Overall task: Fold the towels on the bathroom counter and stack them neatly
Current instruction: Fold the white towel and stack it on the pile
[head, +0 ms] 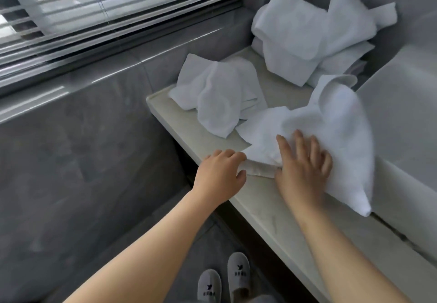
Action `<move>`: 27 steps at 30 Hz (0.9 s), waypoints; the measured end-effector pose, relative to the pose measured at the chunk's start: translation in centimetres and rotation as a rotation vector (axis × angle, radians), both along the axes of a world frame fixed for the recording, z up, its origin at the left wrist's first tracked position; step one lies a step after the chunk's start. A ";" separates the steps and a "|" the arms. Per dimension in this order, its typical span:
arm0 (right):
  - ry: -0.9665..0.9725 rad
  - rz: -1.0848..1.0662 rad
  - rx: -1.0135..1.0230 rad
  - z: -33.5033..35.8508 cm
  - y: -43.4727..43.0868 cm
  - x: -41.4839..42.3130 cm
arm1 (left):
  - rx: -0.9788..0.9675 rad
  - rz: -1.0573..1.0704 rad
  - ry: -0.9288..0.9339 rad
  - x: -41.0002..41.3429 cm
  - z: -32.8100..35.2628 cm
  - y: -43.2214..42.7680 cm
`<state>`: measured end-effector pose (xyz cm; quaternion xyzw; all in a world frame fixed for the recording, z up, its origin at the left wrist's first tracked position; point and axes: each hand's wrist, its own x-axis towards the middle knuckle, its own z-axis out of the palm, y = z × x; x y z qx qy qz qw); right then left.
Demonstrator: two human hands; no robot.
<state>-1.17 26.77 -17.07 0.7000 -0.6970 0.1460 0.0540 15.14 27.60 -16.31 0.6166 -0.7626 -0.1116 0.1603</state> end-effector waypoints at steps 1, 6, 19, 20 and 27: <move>-0.007 0.015 0.002 -0.2 -0.4 -0.5 | 0.016 0.005 0.005 -0.2 -0.2 -0.3; -0.193 0.117 0.088 -0.6 -1.5 -1.9 | 0.081 0.060 0.051 -0.9 -0.7 -1.4; -0.524 0.221 0.347 0.4 1.2 -0.4 | 0.254 0.057 0.302 -0.6 -1.8 0.7; -0.550 0.219 0.373 0.3 1.7 -0.4 | 0.305 0.071 0.414 -0.5 -1.8 1.0; -0.781 0.107 0.467 0.0 5.7 0.3 | 0.568 0.079 1.014 -0.2 -1.0 3.7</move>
